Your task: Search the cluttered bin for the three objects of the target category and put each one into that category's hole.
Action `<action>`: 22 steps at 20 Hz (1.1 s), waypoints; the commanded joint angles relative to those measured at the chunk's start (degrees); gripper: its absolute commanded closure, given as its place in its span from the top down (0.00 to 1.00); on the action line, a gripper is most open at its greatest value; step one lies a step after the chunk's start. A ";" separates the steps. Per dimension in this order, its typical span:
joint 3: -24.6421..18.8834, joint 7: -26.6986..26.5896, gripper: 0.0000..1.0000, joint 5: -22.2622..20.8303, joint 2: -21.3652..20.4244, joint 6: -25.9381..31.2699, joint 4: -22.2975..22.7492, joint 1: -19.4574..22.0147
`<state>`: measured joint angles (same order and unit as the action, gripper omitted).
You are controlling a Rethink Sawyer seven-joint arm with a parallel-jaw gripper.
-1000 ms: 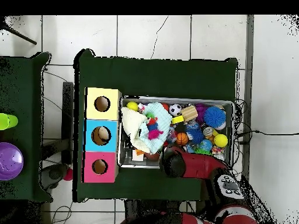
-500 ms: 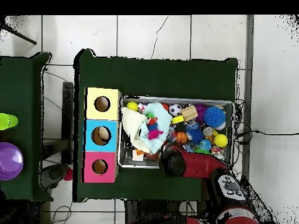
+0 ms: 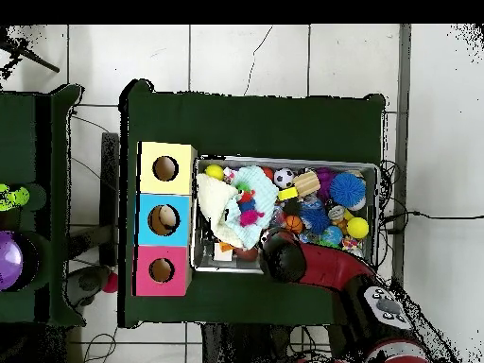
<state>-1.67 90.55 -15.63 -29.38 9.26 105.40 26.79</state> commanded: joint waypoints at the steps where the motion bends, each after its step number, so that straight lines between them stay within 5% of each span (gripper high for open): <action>1: -6.25 7.87 1.00 3.44 -0.27 4.91 0.84 0.35; 22: -1.21 2.92 1.00 0.07 4.87 13.23 -6.33 -5.47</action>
<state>-2.08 90.55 -15.02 -28.23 14.53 104.90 22.57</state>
